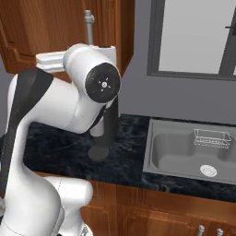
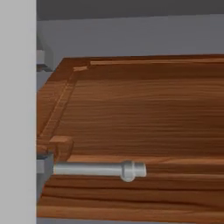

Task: The dining table condiment station is running low on condiment bottle. Refill the condiment station by opening the cabinet and taking the condiment bottle from the cabinet and placing it on the dining table.

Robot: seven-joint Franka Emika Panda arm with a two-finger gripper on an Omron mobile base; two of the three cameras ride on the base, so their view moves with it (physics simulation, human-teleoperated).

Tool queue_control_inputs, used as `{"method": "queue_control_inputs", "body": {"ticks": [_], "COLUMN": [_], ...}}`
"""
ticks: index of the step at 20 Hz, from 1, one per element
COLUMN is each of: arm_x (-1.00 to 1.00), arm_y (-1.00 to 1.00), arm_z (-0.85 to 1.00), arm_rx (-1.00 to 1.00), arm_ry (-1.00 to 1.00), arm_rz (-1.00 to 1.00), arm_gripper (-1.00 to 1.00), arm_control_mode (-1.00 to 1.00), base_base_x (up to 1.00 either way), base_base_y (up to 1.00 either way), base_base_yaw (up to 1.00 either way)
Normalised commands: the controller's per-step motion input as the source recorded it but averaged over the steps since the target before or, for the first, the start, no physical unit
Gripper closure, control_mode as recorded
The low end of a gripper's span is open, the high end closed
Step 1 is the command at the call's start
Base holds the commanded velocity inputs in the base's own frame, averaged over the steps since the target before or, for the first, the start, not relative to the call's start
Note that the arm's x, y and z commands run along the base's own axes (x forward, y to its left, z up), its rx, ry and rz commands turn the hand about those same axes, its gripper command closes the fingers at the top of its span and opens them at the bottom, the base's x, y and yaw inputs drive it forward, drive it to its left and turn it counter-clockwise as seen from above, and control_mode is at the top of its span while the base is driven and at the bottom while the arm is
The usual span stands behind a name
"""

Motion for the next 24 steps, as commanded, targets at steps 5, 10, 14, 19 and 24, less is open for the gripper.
{"method": "queue_control_inputs", "body": {"ticks": [5, 10, 14, 19, 24], "arm_x": [0.06, 0.33, 0.07, 0.11, 0.43], "arm_y": [-0.09, -0.23, -0.6, -0.66, -0.31], "arm_z": [-0.13, -0.22, -0.02, -0.05, -0.09], "arm_rx": [0.02, 0.31, 0.54, 0.62, 0.52], "arm_ry": [0.15, 0.19, 0.22, 0.27, 0.23], "arm_rz": [-0.27, -0.33, -0.21, -0.05, 0.01], "arm_gripper": [-1.0, -1.0, -1.0, -1.0, -1.0], "arm_control_mode": [-1.0, -1.0, -1.0, -1.0, -1.0], "base_base_x": [0.0, 0.0, 0.0, 0.0, 0.0], "base_base_y": [0.0, 0.0, 0.0, 0.0, 0.0], "base_base_yaw": [0.0, 0.0, 0.0, 0.0, 0.0]}}
